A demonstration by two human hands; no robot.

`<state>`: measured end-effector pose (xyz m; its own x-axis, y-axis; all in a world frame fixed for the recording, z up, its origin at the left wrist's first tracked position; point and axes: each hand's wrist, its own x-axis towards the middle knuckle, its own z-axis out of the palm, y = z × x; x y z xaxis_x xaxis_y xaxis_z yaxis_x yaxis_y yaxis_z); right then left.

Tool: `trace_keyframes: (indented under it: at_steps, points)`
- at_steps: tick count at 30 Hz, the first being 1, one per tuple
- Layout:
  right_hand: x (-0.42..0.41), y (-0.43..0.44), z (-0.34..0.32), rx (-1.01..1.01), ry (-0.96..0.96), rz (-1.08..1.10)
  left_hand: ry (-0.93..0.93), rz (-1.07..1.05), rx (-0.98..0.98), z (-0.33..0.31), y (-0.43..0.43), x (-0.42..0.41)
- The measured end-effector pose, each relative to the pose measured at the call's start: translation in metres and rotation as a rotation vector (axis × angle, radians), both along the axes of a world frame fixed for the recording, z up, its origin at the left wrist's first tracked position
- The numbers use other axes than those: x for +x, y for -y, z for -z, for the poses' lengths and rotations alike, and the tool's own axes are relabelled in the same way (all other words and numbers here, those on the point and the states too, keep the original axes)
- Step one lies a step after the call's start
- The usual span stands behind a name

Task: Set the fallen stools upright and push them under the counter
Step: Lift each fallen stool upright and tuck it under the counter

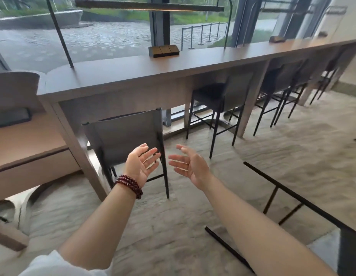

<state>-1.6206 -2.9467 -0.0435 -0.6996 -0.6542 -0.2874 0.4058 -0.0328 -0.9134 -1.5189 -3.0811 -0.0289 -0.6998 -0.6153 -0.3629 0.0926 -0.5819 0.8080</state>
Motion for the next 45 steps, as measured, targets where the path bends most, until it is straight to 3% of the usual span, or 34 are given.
trace_keyframes:
  at_steps: [12, 30, 38, 45]
  points:
    - [0.048, -0.218, 0.002, 0.033, -0.034, 0.313, -0.055, 0.375, -0.091, 0.005, -0.191, 0.008]
    - [0.177, -0.648, 0.040, 0.092, 0.043, 0.760, -0.016, 0.879, -0.106, 0.048, -0.605, 0.055]
    - [0.163, -0.774, 0.056, 0.104, 0.079, 0.914, 0.020, 1.038, -0.098, 0.068, -0.738, 0.014]
    - [0.099, -0.874, 0.081, 0.173, 0.114, 0.990, 0.049, 1.103, -0.070, 0.095, -0.844, -0.054]
